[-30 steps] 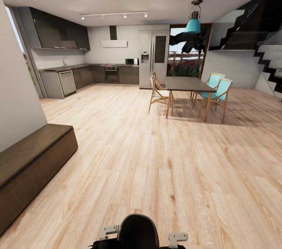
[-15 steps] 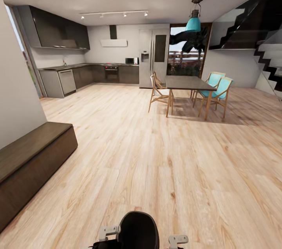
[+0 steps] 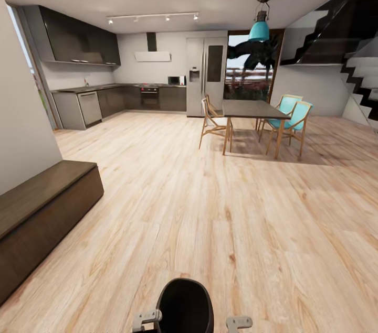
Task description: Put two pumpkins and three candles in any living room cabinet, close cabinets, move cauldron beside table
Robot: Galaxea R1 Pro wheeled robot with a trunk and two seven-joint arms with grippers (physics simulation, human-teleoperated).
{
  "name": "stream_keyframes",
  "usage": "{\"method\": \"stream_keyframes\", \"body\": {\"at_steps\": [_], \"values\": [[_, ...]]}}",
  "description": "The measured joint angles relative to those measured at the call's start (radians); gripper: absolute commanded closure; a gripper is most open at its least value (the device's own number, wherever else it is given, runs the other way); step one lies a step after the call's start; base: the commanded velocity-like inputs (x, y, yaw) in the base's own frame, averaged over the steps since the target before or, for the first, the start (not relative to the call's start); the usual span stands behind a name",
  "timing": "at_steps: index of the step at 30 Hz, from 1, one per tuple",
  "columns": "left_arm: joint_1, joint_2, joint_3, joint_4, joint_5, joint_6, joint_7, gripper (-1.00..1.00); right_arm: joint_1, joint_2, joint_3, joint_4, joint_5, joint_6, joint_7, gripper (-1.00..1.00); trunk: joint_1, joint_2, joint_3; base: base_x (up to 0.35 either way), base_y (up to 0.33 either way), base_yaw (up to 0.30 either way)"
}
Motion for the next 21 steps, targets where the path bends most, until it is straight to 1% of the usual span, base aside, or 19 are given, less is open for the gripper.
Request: {"method": "stream_keyframes", "body": {"at_steps": [6,13,21], "values": [[0.000,0.001,0.000,0.000,0.000,-0.002,0.000,-1.00,0.000,0.000,0.000,0.000,0.000,-0.005,0.000,-1.00,0.023,-0.042,-0.019,0.000,0.000,0.000],[0.000,0.001,0.000,0.000,-0.001,-0.027,0.000,-1.00,0.000,0.000,0.000,0.000,0.000,-0.006,0.000,-1.00,0.050,-0.091,-0.041,0.000,0.000,0.000],[0.000,0.000,-0.001,0.000,-0.002,-0.031,0.000,-1.00,0.000,0.000,0.000,0.001,0.000,-0.017,0.000,-1.00,0.081,-0.147,-0.066,0.000,0.000,0.000]]}}
